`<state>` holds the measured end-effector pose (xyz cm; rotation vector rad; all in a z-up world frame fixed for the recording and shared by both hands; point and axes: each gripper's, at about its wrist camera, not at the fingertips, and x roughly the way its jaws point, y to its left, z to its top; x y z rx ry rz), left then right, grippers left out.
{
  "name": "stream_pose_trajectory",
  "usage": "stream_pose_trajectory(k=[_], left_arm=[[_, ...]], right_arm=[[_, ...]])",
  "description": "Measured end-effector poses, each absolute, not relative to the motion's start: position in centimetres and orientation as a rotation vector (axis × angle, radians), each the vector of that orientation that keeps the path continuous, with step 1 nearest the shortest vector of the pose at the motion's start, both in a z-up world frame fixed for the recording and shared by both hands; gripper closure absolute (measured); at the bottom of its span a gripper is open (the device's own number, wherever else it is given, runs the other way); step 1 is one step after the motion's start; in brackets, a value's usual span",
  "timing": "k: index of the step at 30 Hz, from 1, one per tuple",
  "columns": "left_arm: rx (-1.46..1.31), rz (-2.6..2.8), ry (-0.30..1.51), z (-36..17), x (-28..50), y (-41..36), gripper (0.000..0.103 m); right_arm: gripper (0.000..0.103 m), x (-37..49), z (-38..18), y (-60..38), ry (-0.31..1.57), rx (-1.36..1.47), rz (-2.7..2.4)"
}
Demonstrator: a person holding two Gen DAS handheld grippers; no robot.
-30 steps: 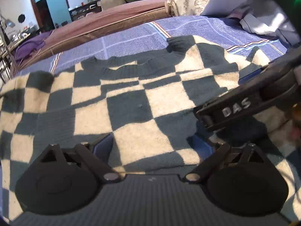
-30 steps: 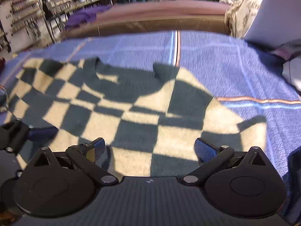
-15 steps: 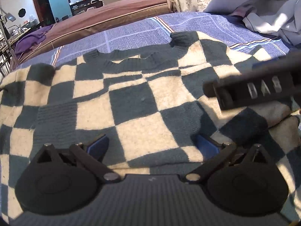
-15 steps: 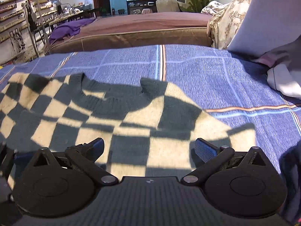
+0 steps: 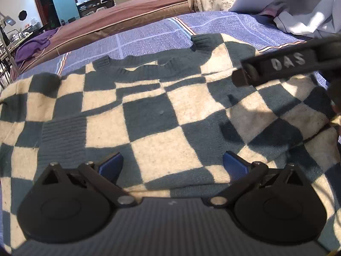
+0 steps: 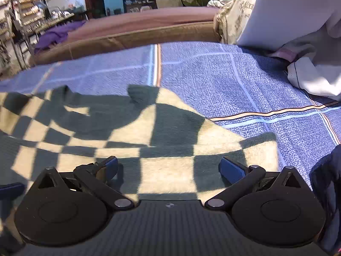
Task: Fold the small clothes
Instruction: 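Smooth the checkerboard sweater body flat with both open grippers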
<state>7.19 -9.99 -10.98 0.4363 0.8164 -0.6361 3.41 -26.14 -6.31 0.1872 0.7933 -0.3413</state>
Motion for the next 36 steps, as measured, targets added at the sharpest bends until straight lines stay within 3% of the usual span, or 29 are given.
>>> stream_pose_trajectory(k=[4, 7, 13, 17, 24, 29, 36], left_arm=[[0.441, -0.644, 0.824, -10.9, 7.4, -10.0, 0.0], [0.444, -0.645, 0.827, -10.9, 7.4, -10.1, 0.0], [0.444, -0.644, 0.831, -10.9, 7.5, -10.2, 0.0], [0.432, -0.652, 0.824, -10.8, 7.5, -9.9, 0.0], [0.319, -0.642, 0.815, -8.7, 7.1, -6.7, 0.0], [0.327, -0.561, 0.778, -7.8, 7.3, -3.6, 0.0], [0.347, -0.454, 0.83, -8.7, 10.5, -2.7, 0.0]], right_arm=[[0.0, 2.3, -8.8, -23.7, 0.885, 0.207, -0.265], [0.0, 4.2, -10.0, -24.6, 0.832, 0.131, -0.311], [0.0, 8.6, -8.5, -28.0, 0.857, 0.18, -0.33], [0.0, 3.0, -4.6, -27.7, 0.671, 0.239, -0.329], [0.0, -5.8, -3.5, -26.2, 0.68, 0.226, -0.3], [0.0, -2.6, -4.2, -24.8, 0.7, 0.165, -0.238], [0.0, 3.2, -7.6, -20.9, 0.864, 0.006, -0.163]])
